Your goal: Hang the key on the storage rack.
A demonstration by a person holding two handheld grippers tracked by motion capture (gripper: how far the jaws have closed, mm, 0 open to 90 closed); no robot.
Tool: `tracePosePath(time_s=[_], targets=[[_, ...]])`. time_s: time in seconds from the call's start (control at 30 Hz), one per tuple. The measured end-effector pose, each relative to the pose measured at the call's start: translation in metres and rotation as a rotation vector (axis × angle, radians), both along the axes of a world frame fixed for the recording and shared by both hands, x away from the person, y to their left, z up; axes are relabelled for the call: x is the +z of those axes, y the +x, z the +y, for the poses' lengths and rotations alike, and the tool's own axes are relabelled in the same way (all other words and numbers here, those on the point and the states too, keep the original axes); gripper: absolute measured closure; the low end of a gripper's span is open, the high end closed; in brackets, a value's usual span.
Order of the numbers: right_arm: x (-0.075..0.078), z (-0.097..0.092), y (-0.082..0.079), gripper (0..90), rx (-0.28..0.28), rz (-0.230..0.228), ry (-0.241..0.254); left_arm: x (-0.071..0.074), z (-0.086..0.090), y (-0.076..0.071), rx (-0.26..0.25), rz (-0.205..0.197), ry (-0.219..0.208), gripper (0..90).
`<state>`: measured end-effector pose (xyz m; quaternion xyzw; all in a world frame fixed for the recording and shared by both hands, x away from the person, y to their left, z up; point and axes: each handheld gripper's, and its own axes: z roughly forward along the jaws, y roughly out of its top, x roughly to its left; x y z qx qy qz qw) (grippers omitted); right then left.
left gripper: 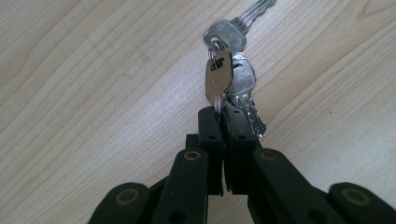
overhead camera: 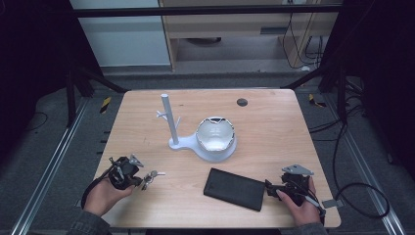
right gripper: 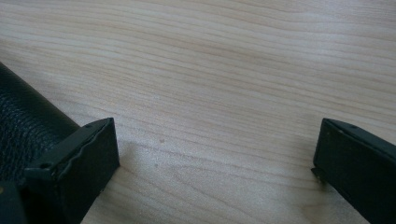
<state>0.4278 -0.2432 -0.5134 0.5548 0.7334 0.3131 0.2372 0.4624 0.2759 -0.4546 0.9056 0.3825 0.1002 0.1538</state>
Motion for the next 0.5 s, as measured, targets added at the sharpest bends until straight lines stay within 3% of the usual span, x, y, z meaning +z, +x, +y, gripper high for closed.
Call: tracePosePath(time_s=[0.23,0.5], targets=[[0.000,0.000,0.000,0.4,0.000,0.000,0.000,0.019,0.002,0.000,-0.022,-0.012,-0.044,87.2],[0.000,0.000,0.000,0.4,0.002,0.000,-0.003,0.057,-0.002,0.003,-0.050,-0.061,-0.072,87.2]])
